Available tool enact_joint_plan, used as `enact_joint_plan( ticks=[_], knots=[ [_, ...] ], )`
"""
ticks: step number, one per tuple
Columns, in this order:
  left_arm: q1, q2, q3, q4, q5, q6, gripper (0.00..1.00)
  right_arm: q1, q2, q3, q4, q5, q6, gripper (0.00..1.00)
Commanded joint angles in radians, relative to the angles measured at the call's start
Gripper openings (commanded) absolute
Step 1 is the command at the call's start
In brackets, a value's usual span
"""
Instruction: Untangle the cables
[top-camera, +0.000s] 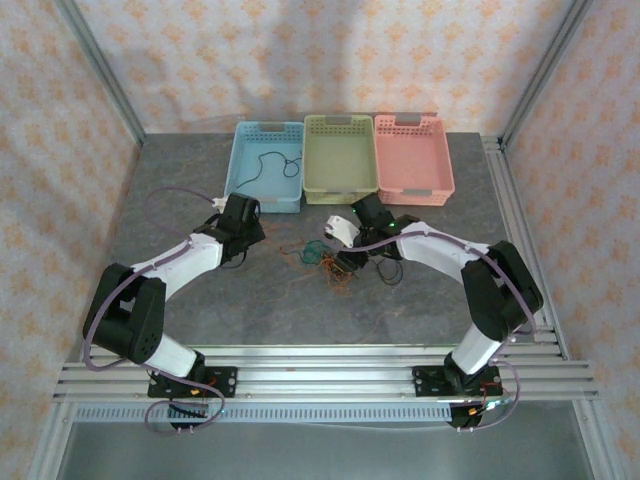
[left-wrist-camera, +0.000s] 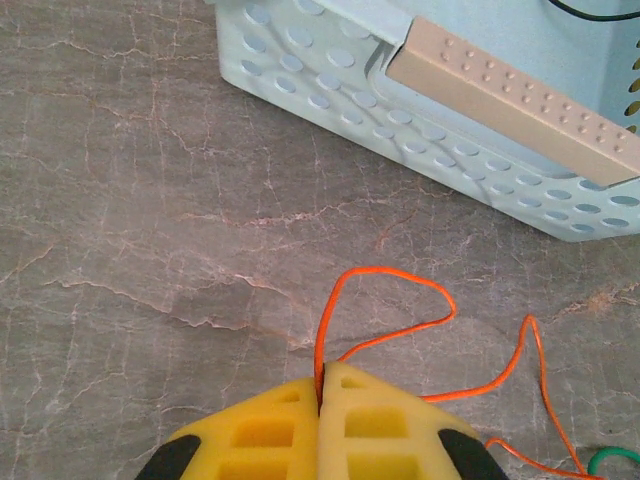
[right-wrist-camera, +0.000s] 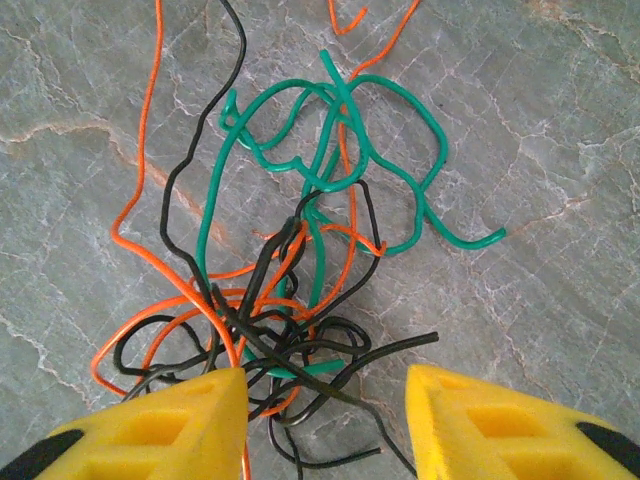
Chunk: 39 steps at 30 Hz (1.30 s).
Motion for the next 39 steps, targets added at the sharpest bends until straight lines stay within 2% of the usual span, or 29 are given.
enact_joint_plan(
  ticks=[1, 10, 16, 26, 31, 35, 39],
  knots=[
    [-0.006, -0.022, 0.007, 0.019, -0.006, 0.009, 0.00, 0.005, 0.009, 0.016, 0.041, -0.018, -0.009, 0.41],
    [-0.006, -0.021, 0.008, 0.018, -0.005, 0.009, 0.00, 0.007, 0.012, 0.015, 0.084, -0.029, 0.009, 0.18],
    [-0.005, -0.020, 0.009, 0.018, -0.008, 0.009, 0.00, 0.008, -0.016, 0.003, 0.085, 0.012, 0.018, 0.00],
    [-0.006, -0.017, 0.011, 0.012, -0.024, 0.008, 0.00, -0.033, -0.178, -0.144, 0.301, 0.141, 0.216, 0.00],
    [-0.006, -0.015, 0.012, 0.005, -0.037, 0.006, 0.00, -0.068, -0.268, -0.236, 0.392, 0.363, 0.363, 0.00],
    [-0.005, -0.019, 0.012, -0.001, -0.053, 0.004, 0.00, -0.181, -0.367, -0.333, 0.451, 0.541, 0.533, 0.00],
    [-0.004, -0.036, -0.001, 0.001, -0.081, -0.003, 0.00, -0.366, -0.469, -0.448, 0.498, 0.588, 0.717, 0.00]
  ],
)
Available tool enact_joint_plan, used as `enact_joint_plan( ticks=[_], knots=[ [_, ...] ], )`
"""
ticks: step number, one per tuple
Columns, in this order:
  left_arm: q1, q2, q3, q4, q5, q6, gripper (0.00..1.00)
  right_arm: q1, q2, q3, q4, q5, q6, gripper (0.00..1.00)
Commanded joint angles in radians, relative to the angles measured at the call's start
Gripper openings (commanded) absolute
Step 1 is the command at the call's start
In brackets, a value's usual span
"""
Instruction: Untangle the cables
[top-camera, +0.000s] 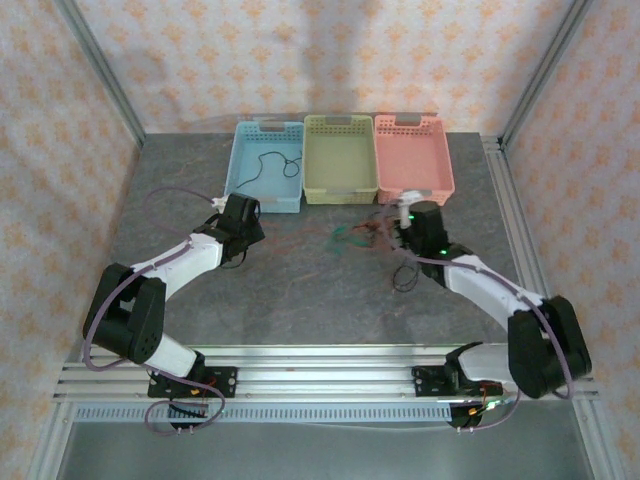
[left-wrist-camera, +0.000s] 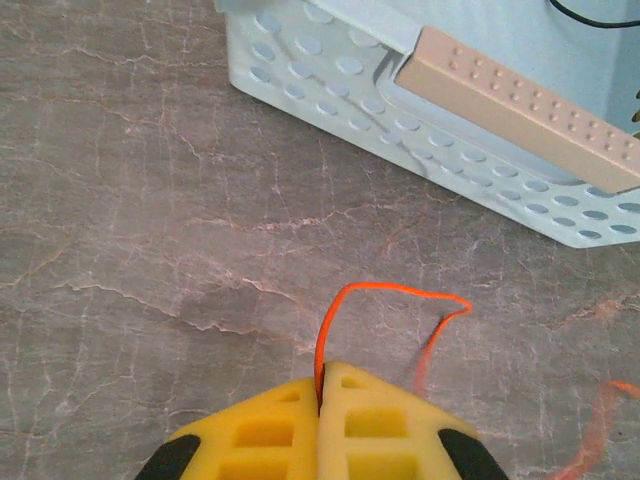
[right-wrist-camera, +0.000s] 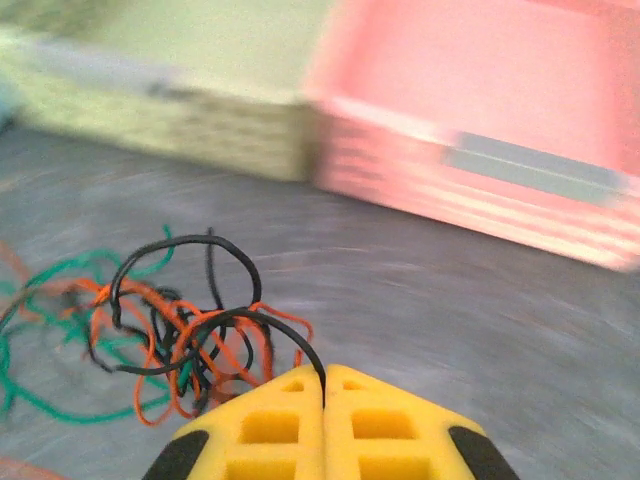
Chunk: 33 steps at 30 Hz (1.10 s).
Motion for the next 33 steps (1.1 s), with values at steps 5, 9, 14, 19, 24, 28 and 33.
enact_joint_plan(
  ticks=[5, 9, 14, 19, 24, 28, 33],
  knots=[
    [-0.003, -0.050, -0.009, 0.003, -0.070, -0.006, 0.00, -0.202, -0.155, -0.124, 0.116, 0.083, 0.288, 0.00],
    [-0.003, -0.053, -0.012, 0.005, -0.072, -0.007, 0.00, -0.201, -0.142, -0.104, 0.113, -0.029, 0.285, 0.00],
    [0.001, -0.088, -0.028, -0.011, -0.118, -0.030, 0.00, -0.199, -0.191, -0.099, 0.086, 0.020, 0.287, 0.00],
    [0.036, -0.192, -0.093, -0.016, -0.202, -0.076, 0.00, -0.222, -0.248, -0.129, 0.073, 0.212, 0.312, 0.00],
    [0.036, -0.255, -0.126, -0.023, -0.274, -0.101, 0.00, -0.248, -0.267, -0.140, 0.059, 0.277, 0.359, 0.00],
    [0.037, -0.279, -0.134, -0.046, -0.320, -0.139, 0.00, -0.248, -0.258, -0.131, 0.048, 0.240, 0.360, 0.00],
    [0.065, -0.329, -0.165, -0.061, -0.366, -0.186, 0.00, -0.250, -0.255, -0.136, 0.039, 0.296, 0.364, 0.00]
  ],
)
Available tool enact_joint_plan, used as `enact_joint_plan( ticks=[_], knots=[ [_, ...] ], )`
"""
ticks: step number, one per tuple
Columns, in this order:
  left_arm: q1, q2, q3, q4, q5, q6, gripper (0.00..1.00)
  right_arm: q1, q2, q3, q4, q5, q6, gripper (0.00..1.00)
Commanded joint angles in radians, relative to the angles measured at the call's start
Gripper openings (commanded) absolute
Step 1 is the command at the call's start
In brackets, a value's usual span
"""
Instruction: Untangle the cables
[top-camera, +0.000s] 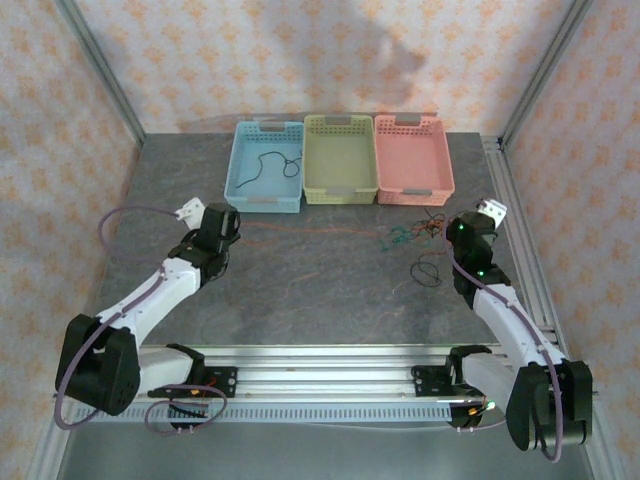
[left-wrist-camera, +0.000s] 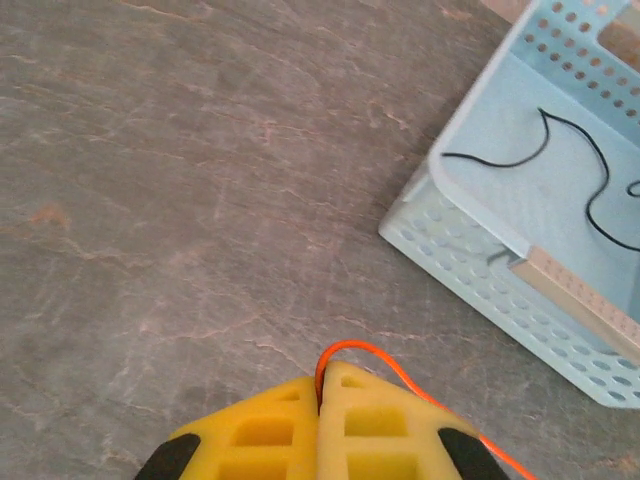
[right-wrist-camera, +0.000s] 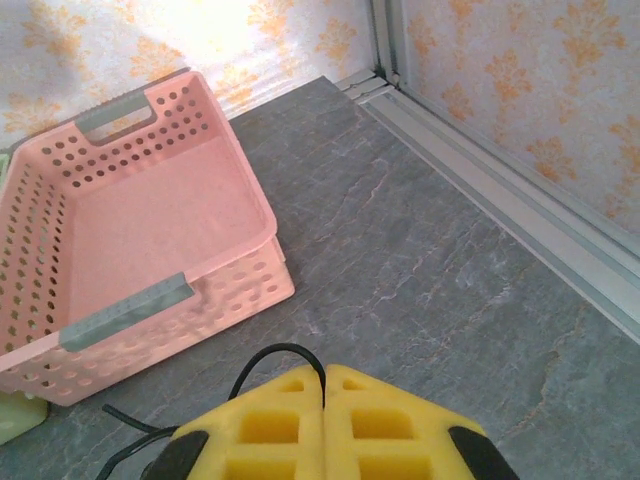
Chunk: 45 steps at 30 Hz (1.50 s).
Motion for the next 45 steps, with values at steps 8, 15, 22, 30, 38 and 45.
enact_joint_plan(
  ticks=[8, 15, 22, 30, 38, 45],
  knots=[
    [0.039, -0.054, -0.028, -0.062, -0.137, -0.068, 0.00, -0.032, -0.003, -0.007, -0.061, 0.192, 0.093, 0.00],
    [0.076, -0.071, -0.045, -0.066, -0.143, -0.088, 0.00, -0.061, -0.006, 0.003, -0.115, 0.264, 0.158, 0.00],
    [0.077, -0.049, -0.039, -0.060, -0.120, -0.085, 0.00, -0.070, 0.000, -0.011, -0.088, 0.178, 0.157, 0.00],
    [0.080, -0.039, -0.040, -0.062, -0.156, -0.075, 0.00, -0.072, -0.022, -0.021, -0.101, 0.251, 0.161, 0.00],
    [0.087, -0.023, -0.044, -0.041, -0.104, -0.070, 0.00, -0.131, -0.039, -0.049, -0.070, 0.097, 0.209, 0.00],
    [0.076, 0.030, -0.002, -0.030, 0.060, -0.028, 0.11, -0.064, 0.005, -0.070, 0.038, -0.146, 0.216, 0.00]
  ],
)
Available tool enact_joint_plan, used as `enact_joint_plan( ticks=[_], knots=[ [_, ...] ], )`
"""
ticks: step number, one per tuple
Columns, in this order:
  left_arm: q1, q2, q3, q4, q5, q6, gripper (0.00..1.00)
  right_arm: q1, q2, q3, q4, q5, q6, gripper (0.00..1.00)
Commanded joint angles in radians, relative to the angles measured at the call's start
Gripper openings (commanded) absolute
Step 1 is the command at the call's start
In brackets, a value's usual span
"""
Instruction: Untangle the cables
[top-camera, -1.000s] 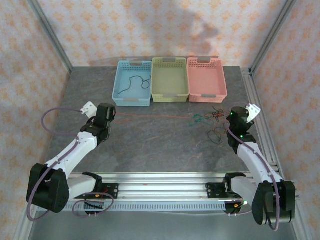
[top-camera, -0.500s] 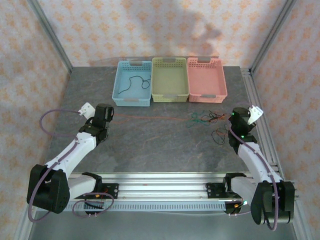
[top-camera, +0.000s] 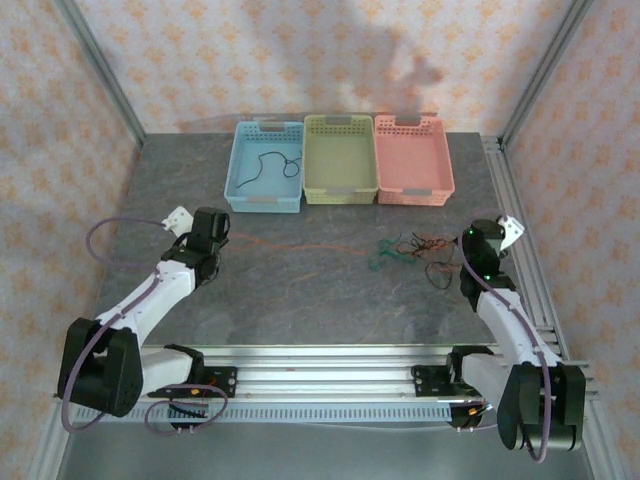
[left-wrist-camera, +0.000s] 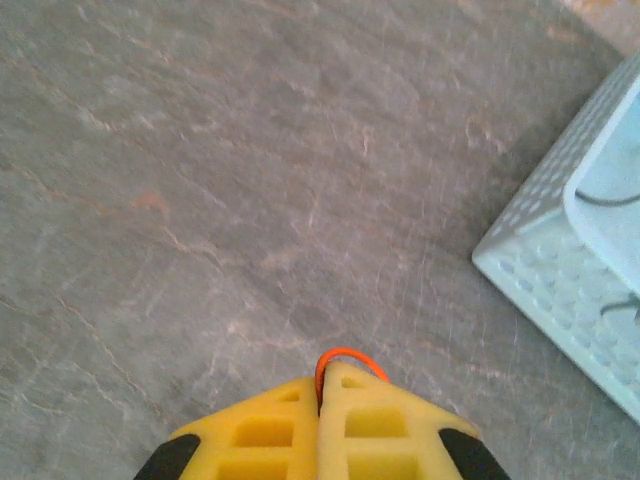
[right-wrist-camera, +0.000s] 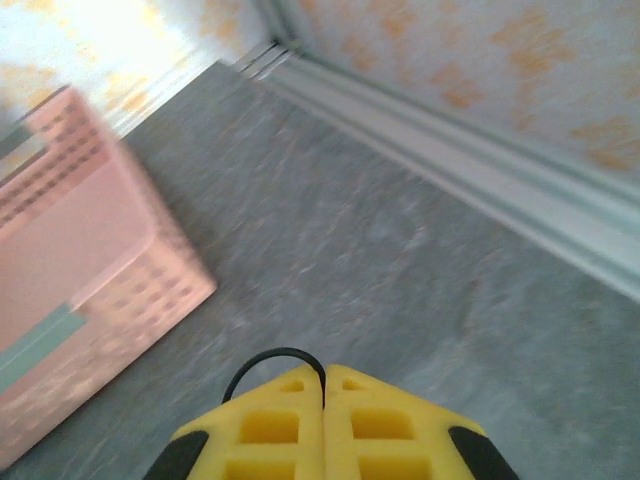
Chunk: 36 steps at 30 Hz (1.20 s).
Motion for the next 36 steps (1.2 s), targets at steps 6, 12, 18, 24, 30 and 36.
enact_joint_plan(
  ticks=[6, 12, 18, 24, 30, 36],
  knots=[
    [-0.040, 0.044, 0.072, -0.028, 0.062, 0.055, 0.93, 0.117, 0.031, -0.047, 0.164, -0.112, 0.024, 0.00],
    [-0.121, -0.029, 0.110, -0.054, 0.042, 0.125, 1.00, 0.136, 0.009, -0.064, 0.186, -0.104, 0.039, 0.00],
    [-0.358, 0.023, 0.238, -0.006, 0.147, 0.343, 0.94, 0.138, -0.005, -0.076, 0.196, -0.113, 0.051, 0.00],
    [-0.512, 0.371, 0.558, -0.208, 0.290, 0.533, 0.86, 0.138, 0.003, -0.082, 0.215, -0.125, 0.059, 0.00],
    [-0.582, 0.634, 0.796, -0.357, 0.344, 0.618, 0.82, 0.138, -0.017, -0.088, 0.224, -0.132, 0.063, 0.00],
    [-0.633, 0.861, 1.037, -0.550, 0.255, 0.700, 0.83, 0.138, -0.020, -0.093, 0.228, -0.125, 0.068, 0.00]
  ],
)
